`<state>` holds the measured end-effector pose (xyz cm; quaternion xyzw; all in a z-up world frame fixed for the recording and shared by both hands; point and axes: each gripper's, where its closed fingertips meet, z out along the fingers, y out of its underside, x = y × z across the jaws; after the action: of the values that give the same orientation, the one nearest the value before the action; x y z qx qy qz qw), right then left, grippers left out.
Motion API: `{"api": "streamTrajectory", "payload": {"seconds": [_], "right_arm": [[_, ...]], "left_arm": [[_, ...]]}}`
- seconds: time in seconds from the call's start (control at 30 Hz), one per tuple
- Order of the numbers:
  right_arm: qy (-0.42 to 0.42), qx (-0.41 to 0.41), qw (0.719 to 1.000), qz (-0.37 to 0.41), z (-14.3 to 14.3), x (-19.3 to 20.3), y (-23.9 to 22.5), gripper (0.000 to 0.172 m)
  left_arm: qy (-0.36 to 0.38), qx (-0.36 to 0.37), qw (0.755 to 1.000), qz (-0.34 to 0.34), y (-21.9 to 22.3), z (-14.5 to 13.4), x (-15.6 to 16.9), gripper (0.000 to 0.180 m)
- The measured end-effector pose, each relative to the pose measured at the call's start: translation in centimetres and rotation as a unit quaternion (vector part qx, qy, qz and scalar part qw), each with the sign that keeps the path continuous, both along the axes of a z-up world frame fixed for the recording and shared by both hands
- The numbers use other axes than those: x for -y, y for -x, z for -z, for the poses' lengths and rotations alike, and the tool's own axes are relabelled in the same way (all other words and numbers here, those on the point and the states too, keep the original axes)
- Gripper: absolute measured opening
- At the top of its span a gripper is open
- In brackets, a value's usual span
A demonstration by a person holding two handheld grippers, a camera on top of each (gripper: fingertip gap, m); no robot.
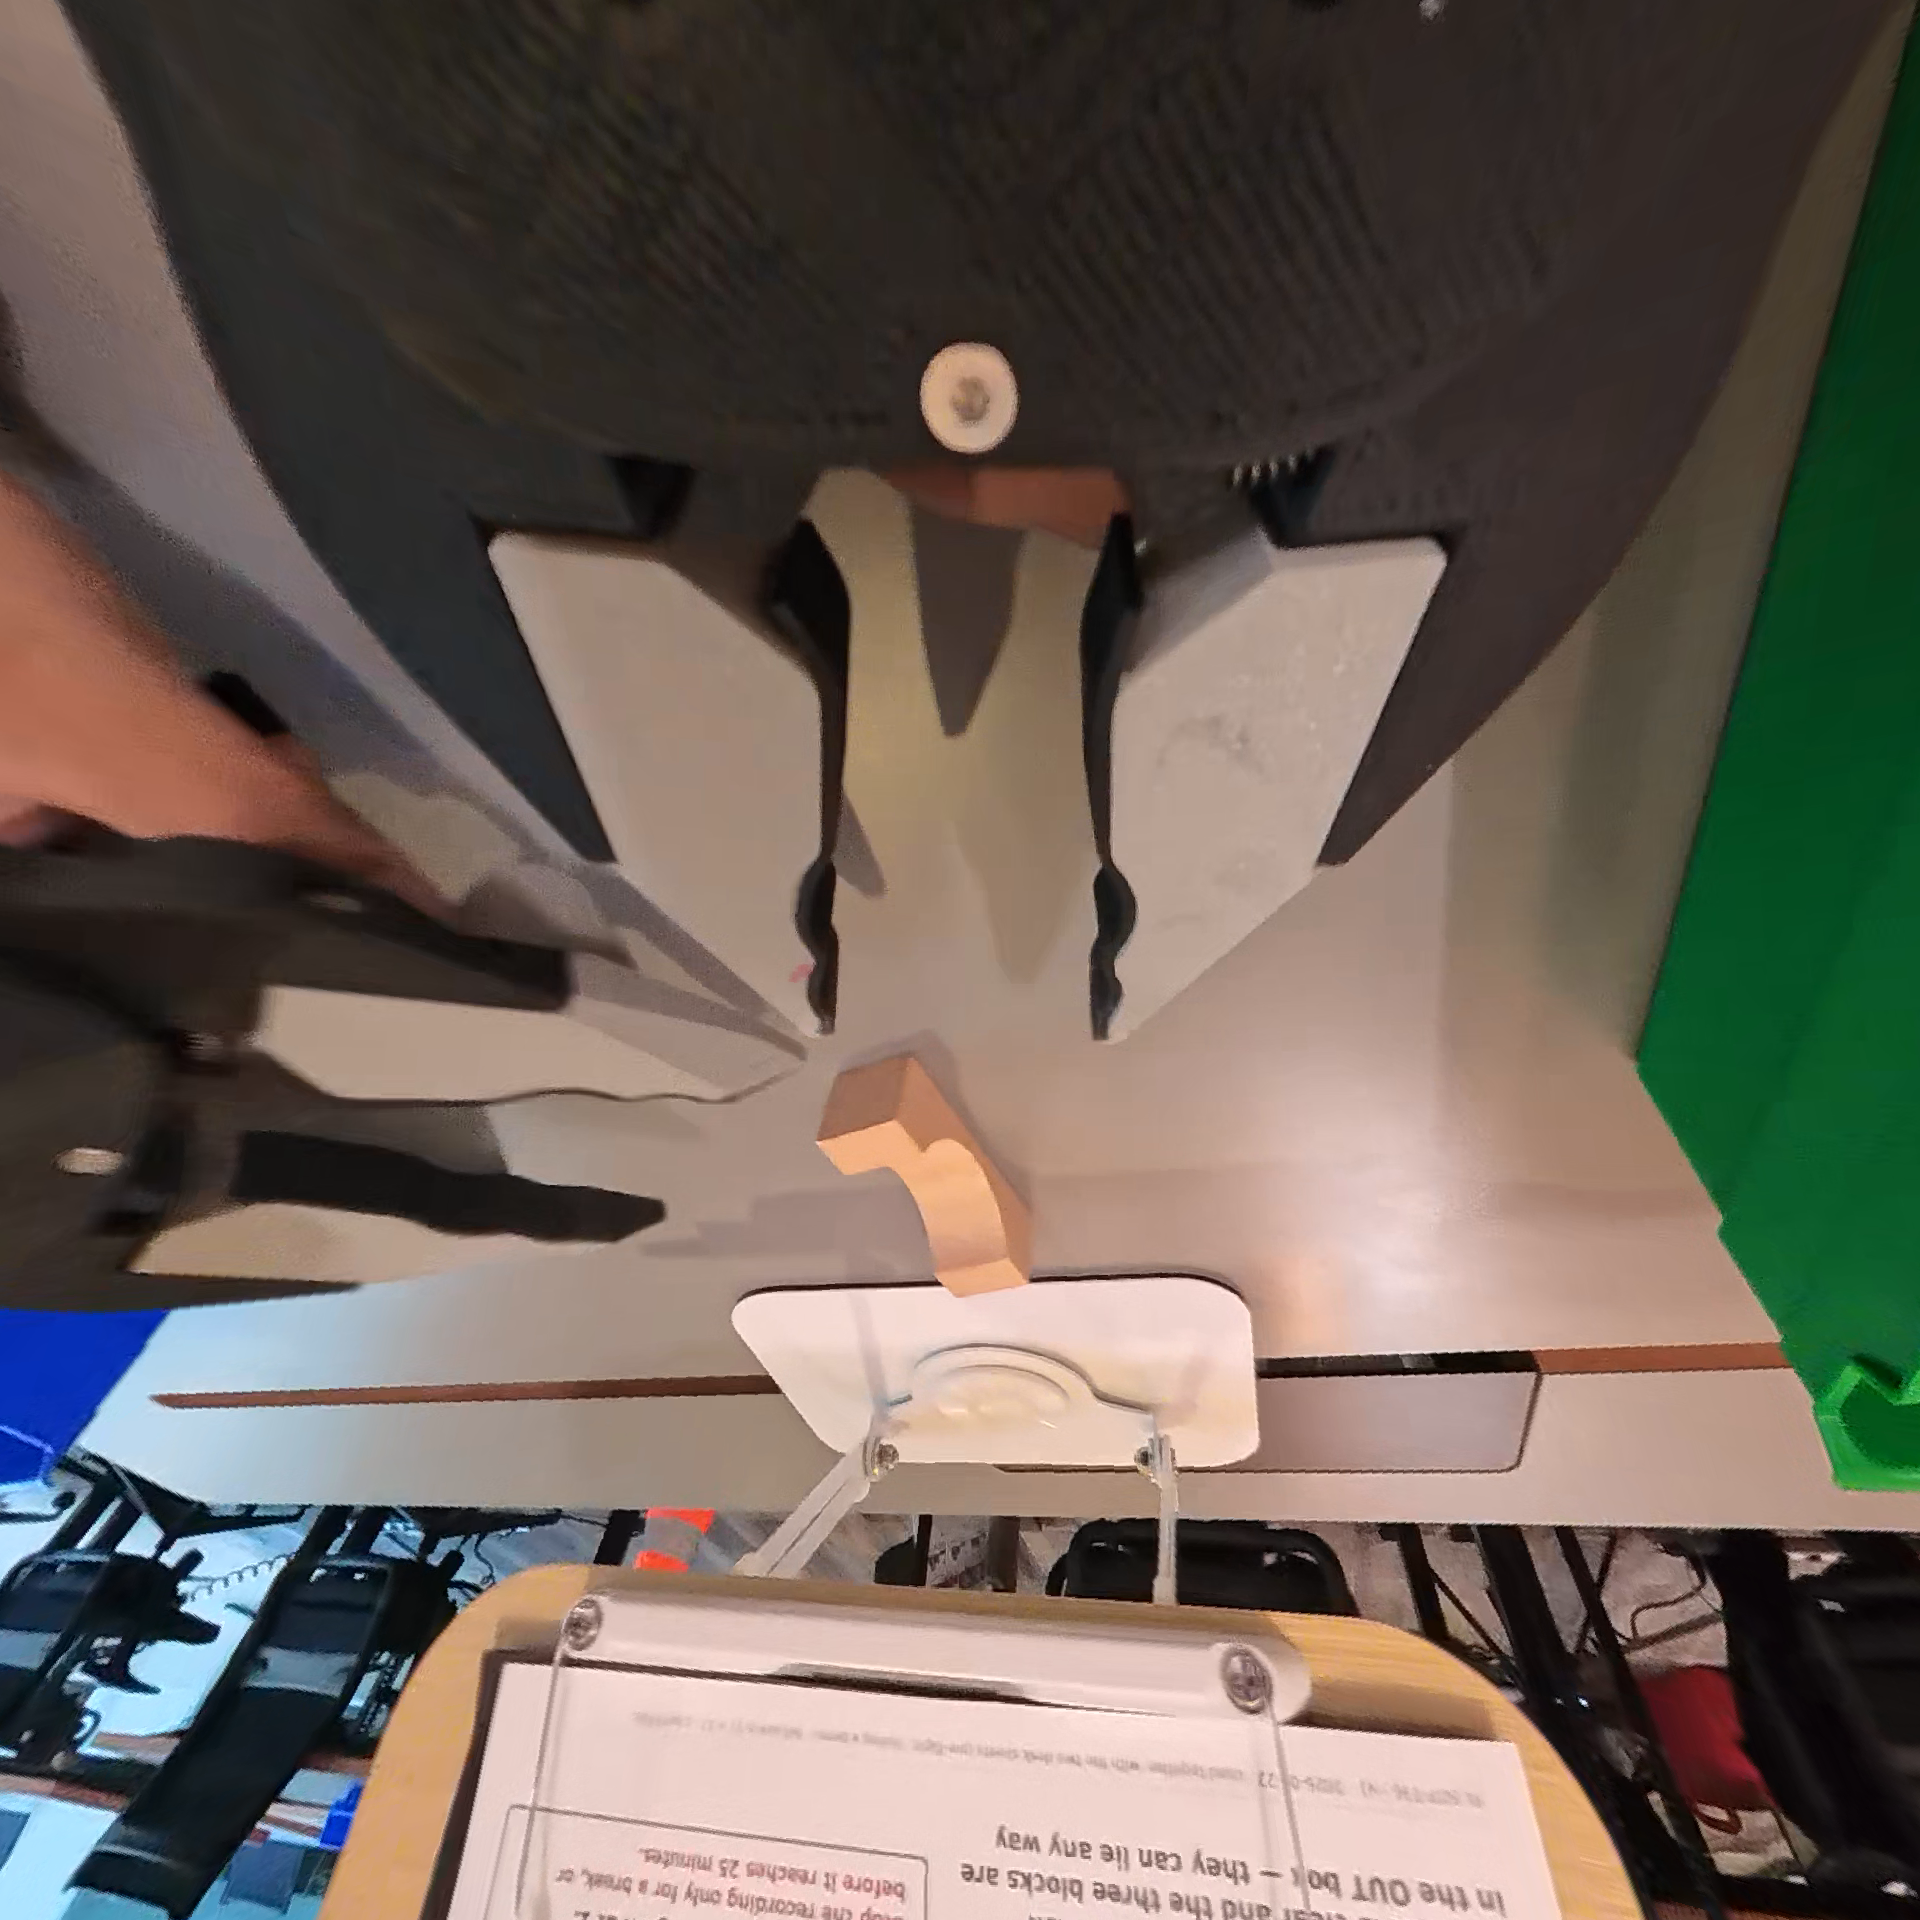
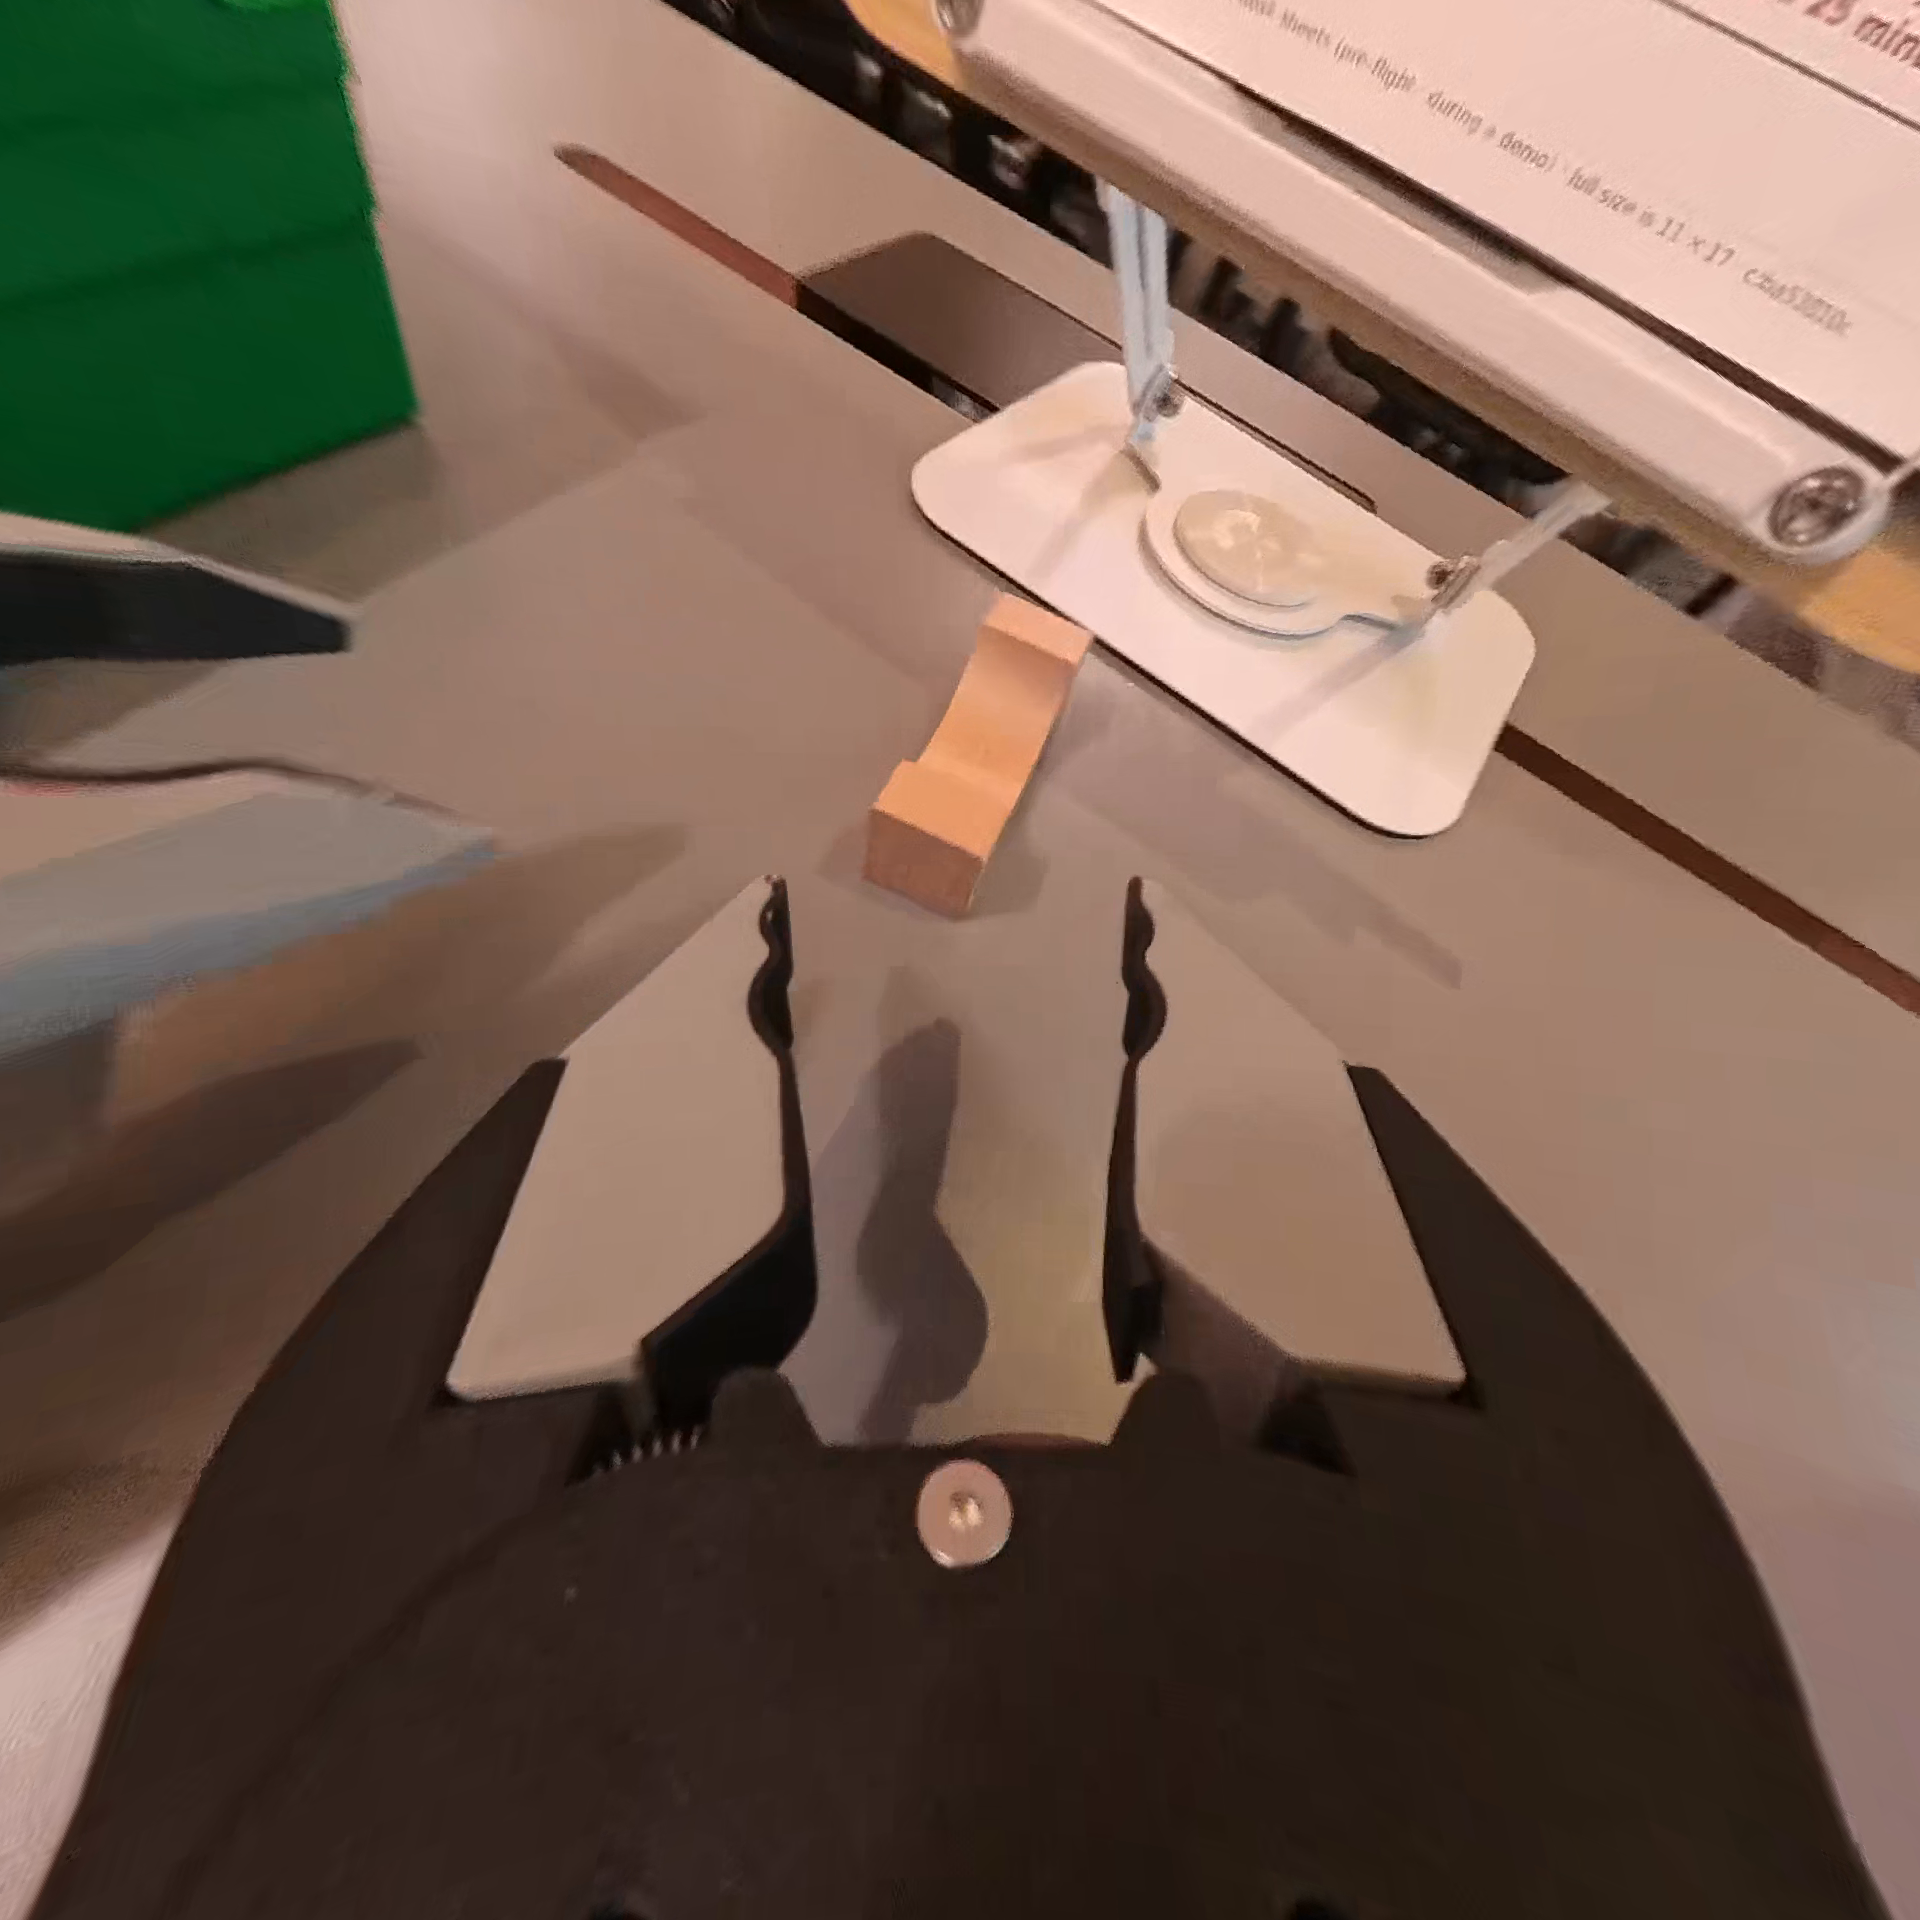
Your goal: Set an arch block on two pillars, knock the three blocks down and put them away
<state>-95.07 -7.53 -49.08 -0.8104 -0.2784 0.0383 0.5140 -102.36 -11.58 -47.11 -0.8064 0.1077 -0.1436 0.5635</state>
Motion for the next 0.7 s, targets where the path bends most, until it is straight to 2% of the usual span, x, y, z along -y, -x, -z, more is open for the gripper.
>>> {"api": "streamTrajectory", "payload": {"seconds": [0.13,0.17,0.2,0.33,0.53,0.7], "right_arm": [[0.038,0.071,0.997,0.019,3.2,-2.7,1.4,0.063],[0.052,0.097,0.994,0.019,4.2,-3.1,1.5,0.055],[0.047,0.107,0.993,0.017,4.2,-3.5,1.7,0.037],[0.043,0.109,0.993,-0.002,4.1,-3.4,1.7,0.035],[-0.012,0.075,0.997,0.011,1.3,-1.4,-1.7,0.030],[-0.019,0.073,0.997,0.017,0.4,1.5,-4.8,0.029]], "left_arm": [[0.000,0.001,1.000,0.006,-0.3,-0.1,0.0,0.046],[-0.001,0.001,1.000,0.009,-0.4,-0.1,0.1,0.045],[-0.001,0.002,1.000,0.013,-0.6,-0.1,0.1,0.044],[0.011,0.002,1.000,0.025,-1.0,0.4,0.2,0.041],[0.010,0.005,0.999,0.034,-1.3,0.3,0.4,0.037],[0.017,-0.004,0.999,0.042,-1.7,0.9,0.5,0.035]]}}
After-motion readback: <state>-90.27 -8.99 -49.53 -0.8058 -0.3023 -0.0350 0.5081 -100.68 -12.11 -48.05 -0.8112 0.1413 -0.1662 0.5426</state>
